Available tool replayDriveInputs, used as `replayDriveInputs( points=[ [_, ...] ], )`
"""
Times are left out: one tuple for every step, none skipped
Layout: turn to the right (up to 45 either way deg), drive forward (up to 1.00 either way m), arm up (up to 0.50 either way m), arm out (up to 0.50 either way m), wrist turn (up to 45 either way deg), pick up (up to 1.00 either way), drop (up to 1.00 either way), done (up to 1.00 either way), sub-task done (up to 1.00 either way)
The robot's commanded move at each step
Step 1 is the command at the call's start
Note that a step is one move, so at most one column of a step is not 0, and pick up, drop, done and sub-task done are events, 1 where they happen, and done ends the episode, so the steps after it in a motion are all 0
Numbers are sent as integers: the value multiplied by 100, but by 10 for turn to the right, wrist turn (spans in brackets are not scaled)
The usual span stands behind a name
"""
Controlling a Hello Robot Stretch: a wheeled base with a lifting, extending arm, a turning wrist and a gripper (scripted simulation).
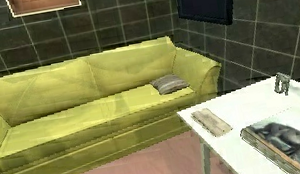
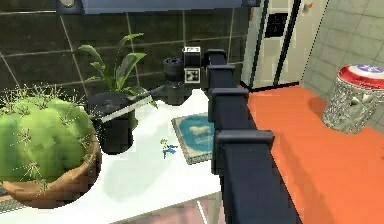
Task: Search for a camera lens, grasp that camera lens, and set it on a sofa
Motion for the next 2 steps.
replayDriveInputs(
  points=[
    [0, 0, 0, 0, -450, 0, 0, 0, 0],
    [0, 0, 0, 0, -180, 0, 0, 0, 0]
  ],
)
